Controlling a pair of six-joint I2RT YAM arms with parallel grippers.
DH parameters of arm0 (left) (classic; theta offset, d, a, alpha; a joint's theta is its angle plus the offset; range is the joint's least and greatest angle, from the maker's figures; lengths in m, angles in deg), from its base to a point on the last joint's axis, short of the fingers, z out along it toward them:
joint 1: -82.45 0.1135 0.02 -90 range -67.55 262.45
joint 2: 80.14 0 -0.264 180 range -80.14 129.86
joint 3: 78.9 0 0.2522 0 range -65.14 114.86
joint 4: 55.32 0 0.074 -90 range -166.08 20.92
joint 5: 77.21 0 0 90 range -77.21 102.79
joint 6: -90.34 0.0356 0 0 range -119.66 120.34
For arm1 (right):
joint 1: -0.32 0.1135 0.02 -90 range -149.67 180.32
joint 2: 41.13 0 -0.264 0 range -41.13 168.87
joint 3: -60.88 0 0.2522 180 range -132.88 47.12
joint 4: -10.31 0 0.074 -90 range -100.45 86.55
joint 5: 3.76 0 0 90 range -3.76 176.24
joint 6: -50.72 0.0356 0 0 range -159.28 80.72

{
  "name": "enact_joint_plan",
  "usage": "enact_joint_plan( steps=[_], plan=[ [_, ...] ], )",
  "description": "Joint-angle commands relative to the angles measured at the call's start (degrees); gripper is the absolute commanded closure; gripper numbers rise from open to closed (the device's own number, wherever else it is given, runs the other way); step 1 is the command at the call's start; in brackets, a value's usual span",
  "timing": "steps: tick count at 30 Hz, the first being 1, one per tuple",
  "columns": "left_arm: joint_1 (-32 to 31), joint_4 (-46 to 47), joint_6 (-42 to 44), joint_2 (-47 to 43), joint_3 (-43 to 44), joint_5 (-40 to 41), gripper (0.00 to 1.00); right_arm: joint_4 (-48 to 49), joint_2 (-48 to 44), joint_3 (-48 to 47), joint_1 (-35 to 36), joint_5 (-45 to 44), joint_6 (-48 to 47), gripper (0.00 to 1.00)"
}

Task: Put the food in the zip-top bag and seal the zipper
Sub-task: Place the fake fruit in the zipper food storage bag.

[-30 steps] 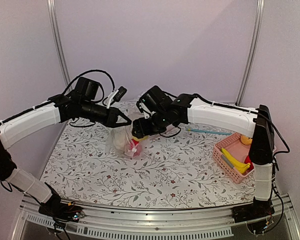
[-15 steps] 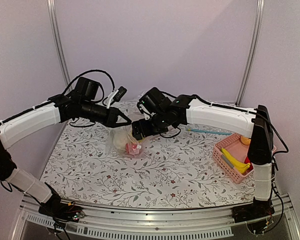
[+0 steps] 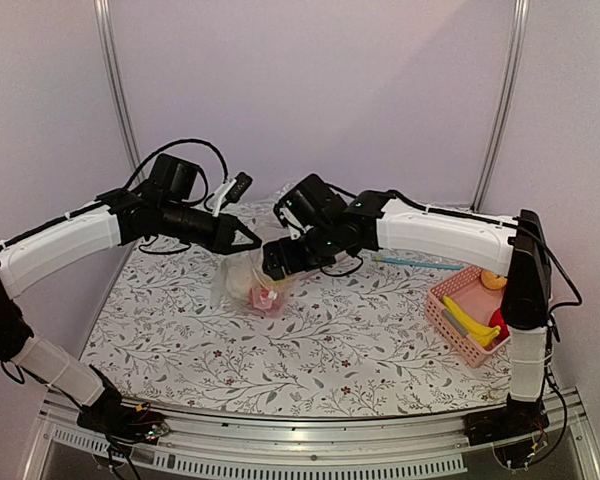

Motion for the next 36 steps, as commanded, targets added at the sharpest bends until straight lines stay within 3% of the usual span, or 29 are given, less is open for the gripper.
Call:
enact_joint_plan(
  steps=[1,7,11,18,27,36],
  plan=[
    [1.63,0.4,-0.52,-1.55,-0.39,2.75,1.0,4.52,-6.71,4.11,0.11,3.56,-0.85,0.07],
    [2.96,0.4,-0.94,-2.24,-0.6,4.52,1.0,9.96,-14.88,11.15,0.07,11.54,-2.14,0.08],
    [3.17,0.05,-1.18,-1.89,-0.48,4.85,1.0,12.12,-21.1,16.69,0.06,11.63,-3.42,0.08],
    [3.16,0.05,-1.28,-1.78,-0.46,4.59,1.0,7.04,-31.87,23.29,-0.69,-0.59,-6.45,0.07],
    [3.19,0.04,-1.27,-1.62,-0.47,4.56,1.0,-3.49,-40.3,29.54,-7.2,-13.8,-3.69,0.06],
    [3.2,0.09,-1.27,-1.53,-0.47,4.69,1.0,-9.28,-45.06,38.41,-19.36,-18.98,1.8,0.01]
  ],
)
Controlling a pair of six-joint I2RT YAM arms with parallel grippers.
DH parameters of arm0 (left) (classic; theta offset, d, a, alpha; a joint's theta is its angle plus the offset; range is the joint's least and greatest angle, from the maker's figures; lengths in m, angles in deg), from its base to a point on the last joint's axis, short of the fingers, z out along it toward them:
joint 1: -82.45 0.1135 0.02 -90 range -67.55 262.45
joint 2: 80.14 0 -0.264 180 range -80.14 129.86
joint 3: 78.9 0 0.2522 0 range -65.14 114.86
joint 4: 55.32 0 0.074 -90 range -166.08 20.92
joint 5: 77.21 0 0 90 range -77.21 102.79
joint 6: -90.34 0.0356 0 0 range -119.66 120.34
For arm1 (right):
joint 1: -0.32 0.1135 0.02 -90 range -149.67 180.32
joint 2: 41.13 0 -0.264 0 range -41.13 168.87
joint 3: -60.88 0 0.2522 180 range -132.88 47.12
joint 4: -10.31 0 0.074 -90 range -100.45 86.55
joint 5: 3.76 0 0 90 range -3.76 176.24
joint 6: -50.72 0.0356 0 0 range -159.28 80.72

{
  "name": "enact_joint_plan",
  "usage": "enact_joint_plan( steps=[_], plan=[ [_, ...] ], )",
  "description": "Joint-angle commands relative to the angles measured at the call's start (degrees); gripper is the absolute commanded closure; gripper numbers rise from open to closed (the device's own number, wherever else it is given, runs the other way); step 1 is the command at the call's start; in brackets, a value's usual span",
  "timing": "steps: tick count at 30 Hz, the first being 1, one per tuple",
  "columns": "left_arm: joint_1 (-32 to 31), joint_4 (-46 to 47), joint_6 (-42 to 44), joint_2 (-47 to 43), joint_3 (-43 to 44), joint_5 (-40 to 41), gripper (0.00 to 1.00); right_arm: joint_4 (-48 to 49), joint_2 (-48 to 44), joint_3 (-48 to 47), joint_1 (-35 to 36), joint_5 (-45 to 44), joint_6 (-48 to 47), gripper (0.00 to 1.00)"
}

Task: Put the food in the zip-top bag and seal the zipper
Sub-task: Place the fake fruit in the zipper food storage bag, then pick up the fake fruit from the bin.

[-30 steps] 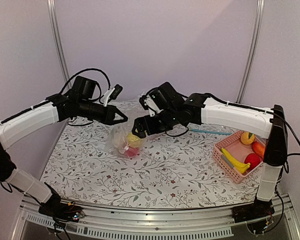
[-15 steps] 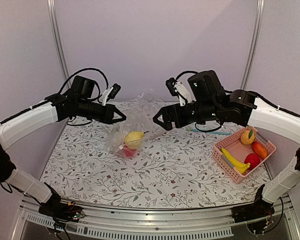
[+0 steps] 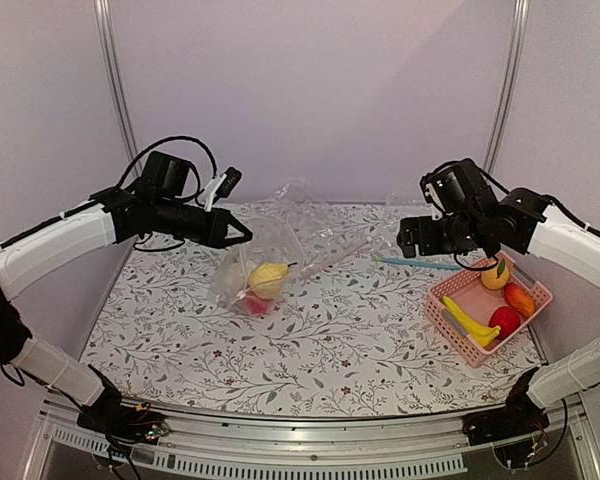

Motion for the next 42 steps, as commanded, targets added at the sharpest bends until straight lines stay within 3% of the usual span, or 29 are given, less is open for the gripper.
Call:
enact_joint_plan(
  steps=[1,9,20,32,42],
  plan=[
    [0.68,0.12,0.02,-0.5,-0.39,0.45,1.0,-4.59,-2.7,4.99,-6.36,-4.46,4.05,0.01],
    [0.68,0.03,0.03,-0.5,-0.39,0.62,1.0,-4.83,-4.69,13.01,-20.43,-4.92,6.21,0.01],
    [0.66,-0.03,0.07,-0.59,-0.38,1.04,1.0,2.71,-1.45,18.43,-37.13,5.22,3.38,0.01],
    [0.68,-0.06,0.23,-0.47,-0.38,1.24,1.0,8.64,9.92,16.34,-46.9,7.44,0.4,0.05],
    [0.68,-0.19,0.22,-0.24,-0.26,0.83,1.0,11.14,17.04,12.84,-48.38,8.23,-0.81,0.09]
  ],
)
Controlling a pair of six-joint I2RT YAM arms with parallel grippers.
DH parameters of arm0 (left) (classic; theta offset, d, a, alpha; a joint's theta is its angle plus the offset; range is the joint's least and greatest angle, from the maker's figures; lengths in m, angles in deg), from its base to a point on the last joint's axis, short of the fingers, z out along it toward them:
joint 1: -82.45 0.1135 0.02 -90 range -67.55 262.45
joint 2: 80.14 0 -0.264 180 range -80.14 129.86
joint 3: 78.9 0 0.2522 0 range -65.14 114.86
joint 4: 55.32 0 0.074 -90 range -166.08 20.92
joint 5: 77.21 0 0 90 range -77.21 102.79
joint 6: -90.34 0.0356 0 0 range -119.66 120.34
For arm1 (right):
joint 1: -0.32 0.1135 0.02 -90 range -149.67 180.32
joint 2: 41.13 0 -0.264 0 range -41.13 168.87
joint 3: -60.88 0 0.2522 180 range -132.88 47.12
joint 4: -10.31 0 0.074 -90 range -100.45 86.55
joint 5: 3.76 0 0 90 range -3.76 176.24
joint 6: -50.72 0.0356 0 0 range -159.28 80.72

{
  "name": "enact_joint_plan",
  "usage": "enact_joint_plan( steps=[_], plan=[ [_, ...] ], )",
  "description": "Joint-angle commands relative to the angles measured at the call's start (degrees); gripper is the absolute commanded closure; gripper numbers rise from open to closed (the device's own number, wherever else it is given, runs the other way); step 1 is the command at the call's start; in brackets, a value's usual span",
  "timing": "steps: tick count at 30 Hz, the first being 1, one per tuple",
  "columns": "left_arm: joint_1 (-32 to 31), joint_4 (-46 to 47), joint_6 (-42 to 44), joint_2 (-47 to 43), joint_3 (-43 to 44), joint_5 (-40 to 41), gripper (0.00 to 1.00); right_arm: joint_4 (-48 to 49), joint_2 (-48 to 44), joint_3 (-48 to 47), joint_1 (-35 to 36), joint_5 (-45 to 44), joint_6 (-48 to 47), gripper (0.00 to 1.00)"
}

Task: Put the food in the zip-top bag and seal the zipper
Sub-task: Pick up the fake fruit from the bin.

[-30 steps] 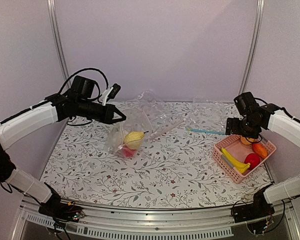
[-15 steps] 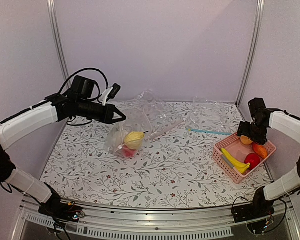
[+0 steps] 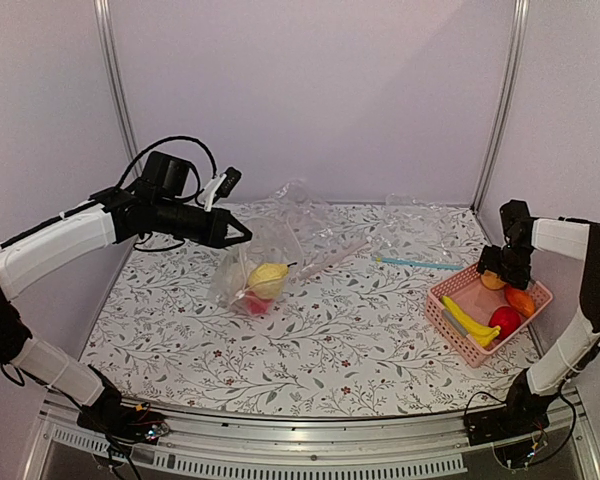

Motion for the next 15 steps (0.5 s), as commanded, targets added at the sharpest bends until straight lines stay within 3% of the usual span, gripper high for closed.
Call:
enact_joint_plan(
  steps=[1,15],
  plan=[
    [0.68,-0.21,0.23,-0.24,-0.22,0.33,1.0,2.04,2.83,-2.65,-0.74,0.65,-1.05,0.1],
    [0.68,-0.3,0.31,-0.41,-0.17,0.42,1.0,4.16,7.76,-4.45,-2.29,0.03,-1.75,0.2]
  ],
)
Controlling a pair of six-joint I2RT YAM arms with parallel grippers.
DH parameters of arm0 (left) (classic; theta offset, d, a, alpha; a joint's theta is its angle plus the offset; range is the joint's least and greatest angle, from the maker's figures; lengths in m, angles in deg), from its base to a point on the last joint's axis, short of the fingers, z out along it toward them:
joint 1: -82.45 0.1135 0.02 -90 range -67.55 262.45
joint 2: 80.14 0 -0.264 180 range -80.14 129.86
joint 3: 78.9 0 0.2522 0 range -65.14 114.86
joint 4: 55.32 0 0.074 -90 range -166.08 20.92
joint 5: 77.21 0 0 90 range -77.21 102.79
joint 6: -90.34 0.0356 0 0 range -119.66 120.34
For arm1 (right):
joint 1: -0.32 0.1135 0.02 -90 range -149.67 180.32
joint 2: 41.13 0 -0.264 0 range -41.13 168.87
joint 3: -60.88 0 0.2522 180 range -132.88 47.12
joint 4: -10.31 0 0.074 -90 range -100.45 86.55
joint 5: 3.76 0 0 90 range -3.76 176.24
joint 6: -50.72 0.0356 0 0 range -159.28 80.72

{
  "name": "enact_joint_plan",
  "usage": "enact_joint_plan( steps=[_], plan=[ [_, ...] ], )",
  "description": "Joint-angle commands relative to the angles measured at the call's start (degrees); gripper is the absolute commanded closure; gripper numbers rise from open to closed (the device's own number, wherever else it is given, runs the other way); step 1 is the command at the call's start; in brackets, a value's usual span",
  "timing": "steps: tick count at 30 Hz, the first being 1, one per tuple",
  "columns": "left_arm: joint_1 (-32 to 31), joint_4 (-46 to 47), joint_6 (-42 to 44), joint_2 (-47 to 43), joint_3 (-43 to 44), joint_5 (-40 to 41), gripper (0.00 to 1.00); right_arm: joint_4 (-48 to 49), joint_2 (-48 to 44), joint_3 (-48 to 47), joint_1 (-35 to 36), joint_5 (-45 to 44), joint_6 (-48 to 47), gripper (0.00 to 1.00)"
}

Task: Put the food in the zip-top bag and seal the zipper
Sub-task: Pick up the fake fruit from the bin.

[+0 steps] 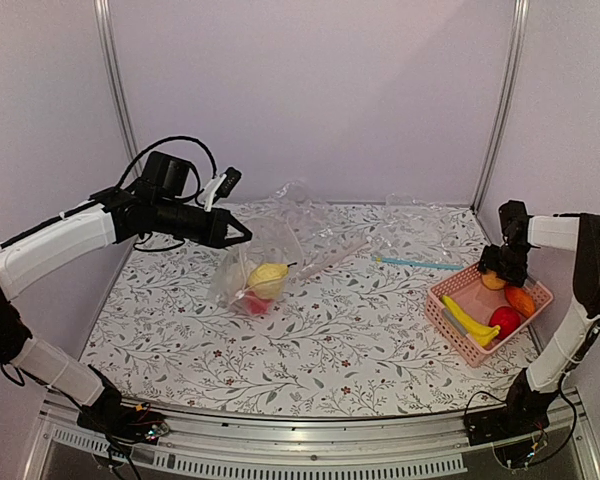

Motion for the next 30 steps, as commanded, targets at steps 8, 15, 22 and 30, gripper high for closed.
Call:
enact_joint_plan(
  steps=[8,15,22,30],
  plan=[
    [0.68,-0.23,0.31,-0.41,-0.13,0.34,1.0,1.62,1.78,-1.41,-0.84,0.09,-1.26,0.32],
    [0.68,-0.21,0.21,-0.32,-0.13,0.33,1.0,0.92,-0.89,-0.1,-0.82,0.78,-1.13,0.36],
    [0.68,-0.23,0.23,-0.24,-0.13,0.28,1.0,-2.59,-9.63,2.58,-0.77,0.75,-1.21,0.36],
    [0.68,-0.16,-0.08,-0.02,-0.13,-0.08,1.0,-10.05,-22.18,3.2,-0.64,4.44,-2.26,0.36]
  ],
)
